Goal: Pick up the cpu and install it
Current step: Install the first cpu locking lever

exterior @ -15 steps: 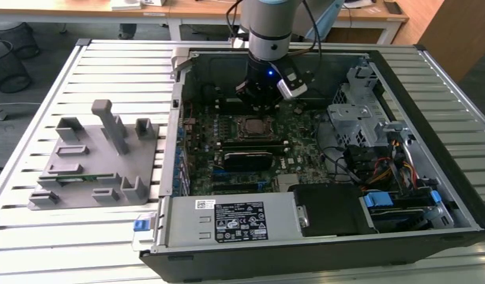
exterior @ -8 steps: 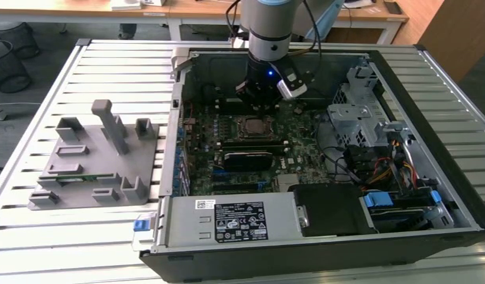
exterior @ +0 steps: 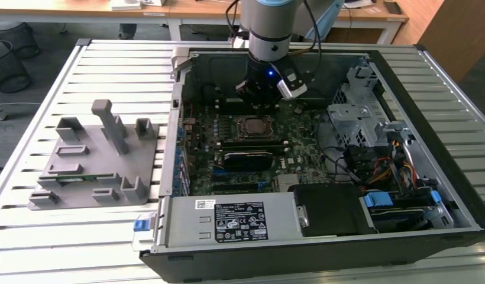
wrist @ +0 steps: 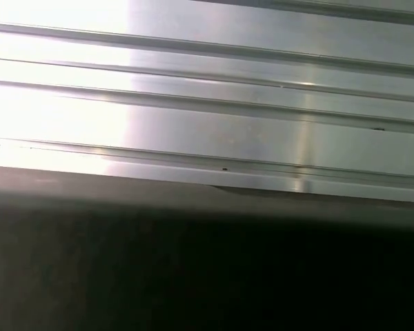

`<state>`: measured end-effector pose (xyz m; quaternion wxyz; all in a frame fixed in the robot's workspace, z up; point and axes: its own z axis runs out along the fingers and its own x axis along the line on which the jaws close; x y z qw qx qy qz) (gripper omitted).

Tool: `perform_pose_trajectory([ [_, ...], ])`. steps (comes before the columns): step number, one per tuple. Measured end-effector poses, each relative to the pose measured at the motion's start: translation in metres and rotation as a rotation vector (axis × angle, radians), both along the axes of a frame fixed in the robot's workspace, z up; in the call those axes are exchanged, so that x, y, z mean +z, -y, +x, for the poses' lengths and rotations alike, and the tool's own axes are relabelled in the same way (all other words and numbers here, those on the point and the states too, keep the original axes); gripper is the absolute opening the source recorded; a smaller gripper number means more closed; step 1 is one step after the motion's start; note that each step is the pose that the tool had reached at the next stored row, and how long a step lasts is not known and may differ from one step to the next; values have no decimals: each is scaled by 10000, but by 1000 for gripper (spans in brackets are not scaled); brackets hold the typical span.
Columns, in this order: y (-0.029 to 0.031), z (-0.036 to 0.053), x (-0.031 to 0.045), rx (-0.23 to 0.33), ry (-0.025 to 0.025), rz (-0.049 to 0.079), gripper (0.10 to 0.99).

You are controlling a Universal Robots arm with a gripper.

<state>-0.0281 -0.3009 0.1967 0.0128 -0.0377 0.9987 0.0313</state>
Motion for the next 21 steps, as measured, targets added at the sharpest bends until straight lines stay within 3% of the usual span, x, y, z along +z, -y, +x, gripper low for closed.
perform_pose_trajectory([
  [7,3,-2,96,7,-8,-14,106],
  [21,107,-2,100,8,-8,-13,106],
])
